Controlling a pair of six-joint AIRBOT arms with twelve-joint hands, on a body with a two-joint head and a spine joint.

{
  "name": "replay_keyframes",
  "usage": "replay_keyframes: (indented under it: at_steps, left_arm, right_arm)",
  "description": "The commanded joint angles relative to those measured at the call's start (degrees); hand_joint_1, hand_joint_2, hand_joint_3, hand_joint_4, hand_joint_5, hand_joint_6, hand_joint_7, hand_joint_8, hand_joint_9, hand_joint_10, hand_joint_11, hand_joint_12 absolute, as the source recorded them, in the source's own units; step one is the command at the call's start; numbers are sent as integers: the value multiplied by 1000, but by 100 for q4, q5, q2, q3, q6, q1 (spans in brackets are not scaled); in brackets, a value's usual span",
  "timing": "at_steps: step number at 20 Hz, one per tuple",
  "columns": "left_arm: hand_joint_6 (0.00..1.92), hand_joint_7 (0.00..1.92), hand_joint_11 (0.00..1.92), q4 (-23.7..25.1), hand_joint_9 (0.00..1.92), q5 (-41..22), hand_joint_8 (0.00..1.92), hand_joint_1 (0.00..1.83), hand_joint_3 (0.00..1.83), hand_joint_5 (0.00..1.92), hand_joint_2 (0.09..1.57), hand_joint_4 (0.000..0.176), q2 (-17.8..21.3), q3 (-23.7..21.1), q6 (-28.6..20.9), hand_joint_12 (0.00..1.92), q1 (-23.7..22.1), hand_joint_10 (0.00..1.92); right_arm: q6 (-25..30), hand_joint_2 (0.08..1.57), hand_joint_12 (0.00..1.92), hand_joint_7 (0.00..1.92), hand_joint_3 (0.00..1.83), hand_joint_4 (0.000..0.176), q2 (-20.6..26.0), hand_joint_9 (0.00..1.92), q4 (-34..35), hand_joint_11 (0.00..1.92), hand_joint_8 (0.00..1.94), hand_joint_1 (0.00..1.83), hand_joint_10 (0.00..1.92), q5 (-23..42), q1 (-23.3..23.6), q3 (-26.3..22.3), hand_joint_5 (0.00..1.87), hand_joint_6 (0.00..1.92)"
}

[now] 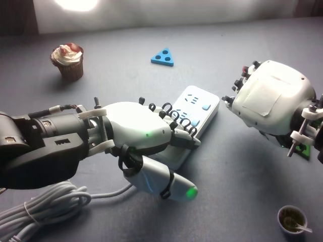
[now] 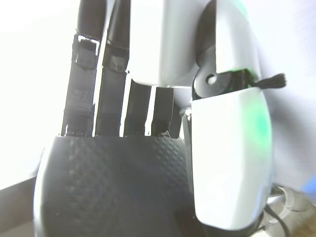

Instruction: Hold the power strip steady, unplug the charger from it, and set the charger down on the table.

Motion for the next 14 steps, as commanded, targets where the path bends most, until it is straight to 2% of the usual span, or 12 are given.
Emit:
replay_keyframes:
  at_steps: [1,2,3,4,5,6,9,11,12,14]
  left_arm:
    - [4,311,142,-25,277,-323,3,41,0,301,1104,0,31,-8,-3,202,6,4]
    - [0,301,145,-26,273,-323,0,35,0,291,1102,0,32,-13,-1,203,6,2]
    - [0,285,137,-27,256,-323,0,21,0,283,1103,0,34,-17,-1,200,6,0]
    - [5,297,145,-27,264,-323,6,18,1,295,1104,0,34,-18,0,203,6,5]
    - [8,309,148,-27,272,-323,10,41,0,305,1101,0,34,-20,1,203,6,7]
    - [6,310,148,-30,271,-323,9,46,0,302,1102,0,34,-20,1,203,6,6]
    - [6,315,154,-33,279,-324,7,54,0,305,1103,0,34,-19,11,204,5,7]
    - [2,306,136,-33,271,-324,2,54,0,295,1102,0,37,-24,11,195,5,2]
    - [3,308,137,-33,276,-324,3,56,1,298,1104,0,38,-29,11,195,5,4]
    - [0,294,133,-34,266,-326,0,60,0,279,1102,0,36,-31,13,191,5,0]
  right_arm:
    - [-51,1106,653,940,0,0,64,992,-243,783,318,1189,181,694,19,-4,997,959]
    - [-49,1134,631,905,7,0,63,951,-218,718,128,1156,67,711,-1,-4,923,1055]
    - [-37,1077,630,852,0,0,63,886,-202,638,38,1194,17,724,-13,-12,754,402]
    - [7,1064,637,823,0,0,63,845,-196,592,9,1193,9,738,-22,-39,742,129]
    - [41,1068,644,762,0,0,63,783,-191,524,1,1170,1,763,-26,-63,699,29]
    - [63,1074,671,731,0,0,63,730,-147,445,0,1148,0,814,-26,-111,704,5]
    - [309,1083,669,630,2,0,63,638,-118,380,0,1119,0,776,-47,-283,638,0]
    - [1011,1066,687,562,1,0,276,576,-118,318,0,1104,0,573,-28,-438,570,0]
    - [1667,1047,680,516,0,0,488,526,-144,271,0,1097,0,381,45,-557,514,0]
    - [2573,999,706,438,0,0,857,453,-422,187,0,1049,0,81,187,-763,426,0]
